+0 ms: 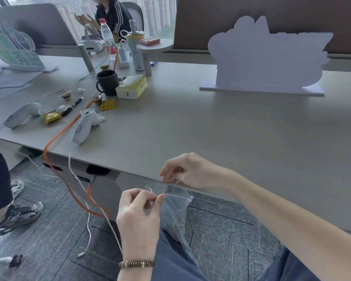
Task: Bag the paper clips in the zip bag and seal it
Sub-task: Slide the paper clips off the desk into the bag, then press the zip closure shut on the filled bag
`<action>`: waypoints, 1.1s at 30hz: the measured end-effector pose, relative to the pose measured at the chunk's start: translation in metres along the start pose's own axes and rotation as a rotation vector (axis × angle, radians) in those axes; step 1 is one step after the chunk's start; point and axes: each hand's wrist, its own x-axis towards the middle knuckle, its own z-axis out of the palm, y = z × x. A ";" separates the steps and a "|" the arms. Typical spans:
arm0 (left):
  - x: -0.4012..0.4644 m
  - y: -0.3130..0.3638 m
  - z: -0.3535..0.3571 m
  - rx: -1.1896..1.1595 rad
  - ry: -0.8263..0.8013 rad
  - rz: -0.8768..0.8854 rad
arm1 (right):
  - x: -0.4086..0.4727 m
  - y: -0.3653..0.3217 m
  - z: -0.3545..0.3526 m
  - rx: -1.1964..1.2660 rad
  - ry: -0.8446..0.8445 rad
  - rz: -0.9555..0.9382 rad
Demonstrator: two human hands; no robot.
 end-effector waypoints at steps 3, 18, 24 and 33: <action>0.000 0.000 -0.001 0.001 0.000 -0.003 | -0.002 0.002 -0.002 0.049 0.011 0.017; -0.004 0.005 -0.008 0.003 -0.012 0.009 | -0.026 -0.021 -0.003 0.031 -0.181 0.016; -0.005 0.021 -0.017 0.007 0.000 0.044 | -0.036 -0.026 0.003 -0.418 -0.192 -0.080; 0.006 0.073 -0.048 0.044 -0.150 0.233 | -0.086 -0.066 -0.047 -0.396 -0.108 -0.135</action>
